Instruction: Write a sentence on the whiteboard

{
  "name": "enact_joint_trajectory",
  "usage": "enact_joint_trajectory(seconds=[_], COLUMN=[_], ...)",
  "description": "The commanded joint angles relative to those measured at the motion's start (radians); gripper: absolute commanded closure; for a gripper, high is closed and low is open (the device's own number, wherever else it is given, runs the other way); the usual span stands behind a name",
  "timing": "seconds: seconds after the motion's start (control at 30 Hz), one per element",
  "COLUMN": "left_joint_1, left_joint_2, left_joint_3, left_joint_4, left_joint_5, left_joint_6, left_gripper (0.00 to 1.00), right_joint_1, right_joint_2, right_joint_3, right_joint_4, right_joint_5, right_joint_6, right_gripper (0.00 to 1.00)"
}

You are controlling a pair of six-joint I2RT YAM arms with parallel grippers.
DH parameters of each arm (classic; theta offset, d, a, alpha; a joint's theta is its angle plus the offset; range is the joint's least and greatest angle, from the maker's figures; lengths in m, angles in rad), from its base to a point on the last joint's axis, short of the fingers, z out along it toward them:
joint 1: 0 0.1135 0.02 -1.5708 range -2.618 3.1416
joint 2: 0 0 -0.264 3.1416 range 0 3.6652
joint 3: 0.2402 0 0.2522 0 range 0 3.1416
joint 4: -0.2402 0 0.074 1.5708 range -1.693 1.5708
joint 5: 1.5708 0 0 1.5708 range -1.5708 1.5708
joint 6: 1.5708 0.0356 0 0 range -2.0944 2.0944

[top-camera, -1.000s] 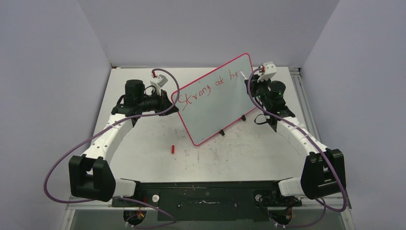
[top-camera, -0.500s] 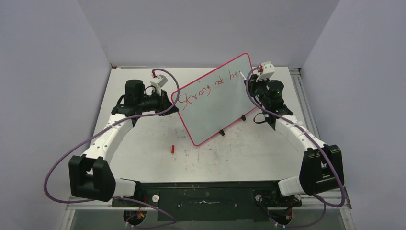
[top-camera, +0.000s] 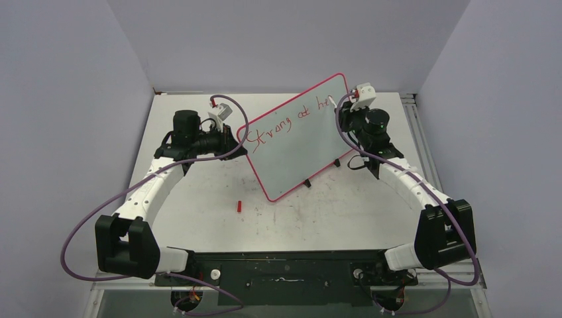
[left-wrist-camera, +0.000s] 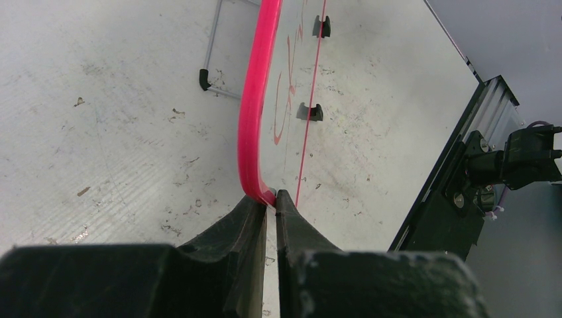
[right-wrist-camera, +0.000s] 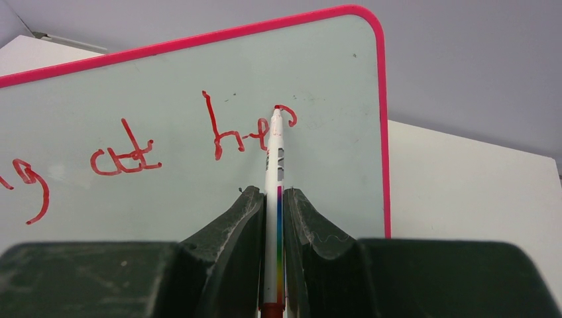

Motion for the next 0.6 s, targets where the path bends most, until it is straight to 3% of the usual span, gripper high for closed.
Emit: enact_joint_trajectory(seconds=[0.0, 0.57], left_joint_1=[-0.008, -0.008], left_joint_2=[0.01, 0.007], left_joint_3=[0.031, 0.031], left_joint_4=[0.003, 0.005], left_joint_5=[0.017, 0.018], left_joint_6=[0.023, 0.023], left_gripper=[1.0, 1.0], right_joint_1=[0.022, 0.028], right_joint_2=[0.005, -0.033], right_joint_3=[0.029, -0.067], right_joint_4=[0.028, 0.028], right_joint_5=[0.023, 0.078], right_joint_6=[-0.025, -0.022], right_gripper=[0.95, 0.95])
